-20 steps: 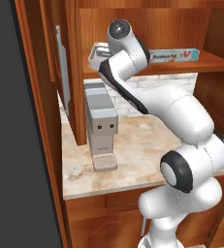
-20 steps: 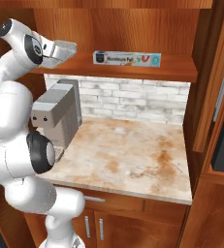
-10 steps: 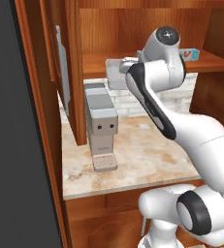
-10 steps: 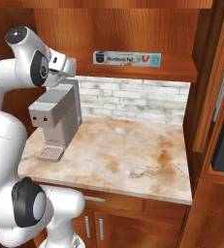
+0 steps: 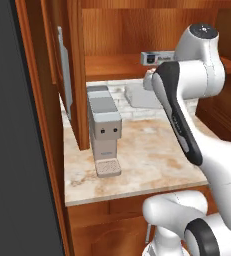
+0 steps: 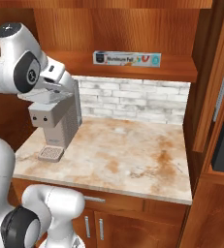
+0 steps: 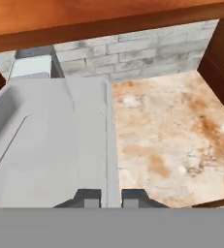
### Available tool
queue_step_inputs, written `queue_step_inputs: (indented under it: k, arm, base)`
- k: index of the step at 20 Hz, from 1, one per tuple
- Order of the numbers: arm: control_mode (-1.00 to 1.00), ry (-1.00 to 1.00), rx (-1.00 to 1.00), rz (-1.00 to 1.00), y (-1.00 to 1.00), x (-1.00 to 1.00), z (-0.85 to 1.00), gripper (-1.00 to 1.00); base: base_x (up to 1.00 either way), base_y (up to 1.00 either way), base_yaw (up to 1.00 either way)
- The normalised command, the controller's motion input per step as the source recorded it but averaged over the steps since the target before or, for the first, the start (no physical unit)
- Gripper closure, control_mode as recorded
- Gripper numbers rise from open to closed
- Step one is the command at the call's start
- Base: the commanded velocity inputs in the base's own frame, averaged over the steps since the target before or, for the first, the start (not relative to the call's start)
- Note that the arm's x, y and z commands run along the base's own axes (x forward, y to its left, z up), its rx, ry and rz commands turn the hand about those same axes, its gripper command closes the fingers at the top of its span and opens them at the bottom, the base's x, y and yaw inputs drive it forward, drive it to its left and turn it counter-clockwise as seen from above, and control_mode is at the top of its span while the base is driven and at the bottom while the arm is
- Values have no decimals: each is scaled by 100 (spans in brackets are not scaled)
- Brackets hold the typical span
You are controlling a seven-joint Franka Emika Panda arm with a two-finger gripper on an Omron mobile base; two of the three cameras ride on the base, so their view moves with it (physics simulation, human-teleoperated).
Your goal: Retrieve the tupperware and aluminum foil from the cabinet and place them on the dining counter near the plate with tomato and lemon wedge to prepare for storing leftovers.
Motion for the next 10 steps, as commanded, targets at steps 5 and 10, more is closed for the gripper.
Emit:
queue_step_inputs:
  k: [5, 10]
  arm:
    - [-100, 23, 0, -21, -59, -92, -6, 100]
    - [100, 5, 0, -5, -1, -33, -6, 100]
  base:
    - [0, 0, 0]
    - [-55, 0, -1]
